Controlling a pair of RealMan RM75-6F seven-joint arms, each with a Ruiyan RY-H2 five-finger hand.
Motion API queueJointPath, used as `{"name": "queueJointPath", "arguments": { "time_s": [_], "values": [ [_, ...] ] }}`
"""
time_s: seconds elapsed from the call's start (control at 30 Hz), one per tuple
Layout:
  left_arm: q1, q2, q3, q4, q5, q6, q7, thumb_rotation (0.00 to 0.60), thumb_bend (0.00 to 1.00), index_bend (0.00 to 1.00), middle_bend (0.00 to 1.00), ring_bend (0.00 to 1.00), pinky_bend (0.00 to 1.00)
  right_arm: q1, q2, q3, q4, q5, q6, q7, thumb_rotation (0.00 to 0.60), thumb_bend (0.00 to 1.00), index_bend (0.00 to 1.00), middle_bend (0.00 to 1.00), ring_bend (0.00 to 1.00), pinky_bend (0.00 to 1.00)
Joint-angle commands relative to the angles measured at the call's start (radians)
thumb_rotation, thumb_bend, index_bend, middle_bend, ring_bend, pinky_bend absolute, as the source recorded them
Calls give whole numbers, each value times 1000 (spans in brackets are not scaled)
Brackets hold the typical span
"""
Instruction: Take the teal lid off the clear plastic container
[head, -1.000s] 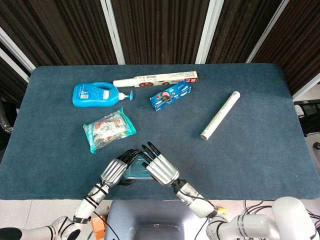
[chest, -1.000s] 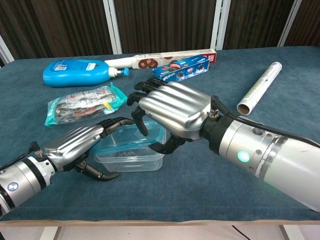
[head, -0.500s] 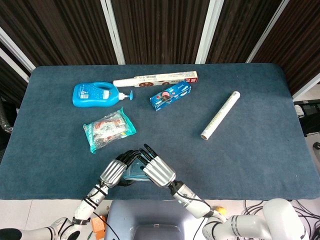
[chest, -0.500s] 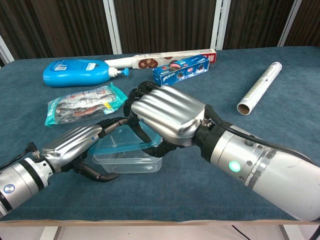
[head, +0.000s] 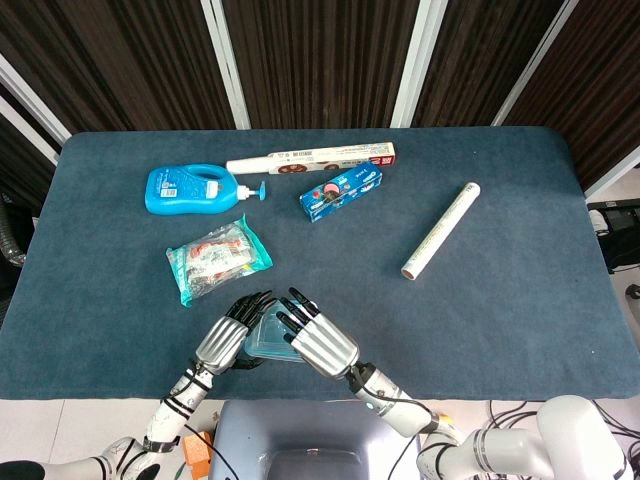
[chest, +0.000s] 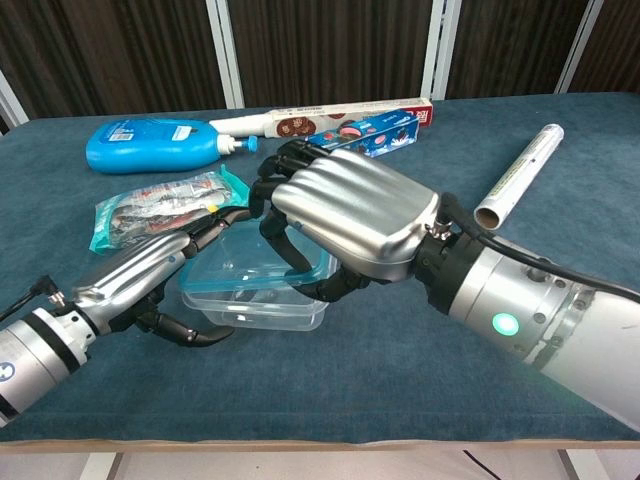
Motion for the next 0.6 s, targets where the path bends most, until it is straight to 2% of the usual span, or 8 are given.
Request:
{"name": "queueJointPath", "arguments": {
  "time_s": [0.03, 0.23, 0.43, 0.6],
  "values": [
    [2, -5, -7, 4, 2, 12, -32, 600, 254, 0, 0, 0, 4, -1, 7, -4, 4, -17, 8, 11, 600, 497, 851, 276, 99, 88],
    [3, 8, -10, 3, -10, -1, -36, 600, 252, 0, 0, 0, 0, -5, 10, -7, 23, -48, 34, 46, 600, 497, 858, 284, 107, 88],
    [5, 40, -17, -20, -32, -21, -36, 600, 306, 0, 0, 0, 0, -11, 25, 7, -4, -28, 25, 59, 600, 497, 858, 285, 107, 88],
    [9, 62, -37, -30, -57, -25, -74, 600, 302, 0, 0, 0, 0, -16, 44, 13, -24, -26, 27, 67, 600, 497, 858, 285, 108, 88]
  ]
}}
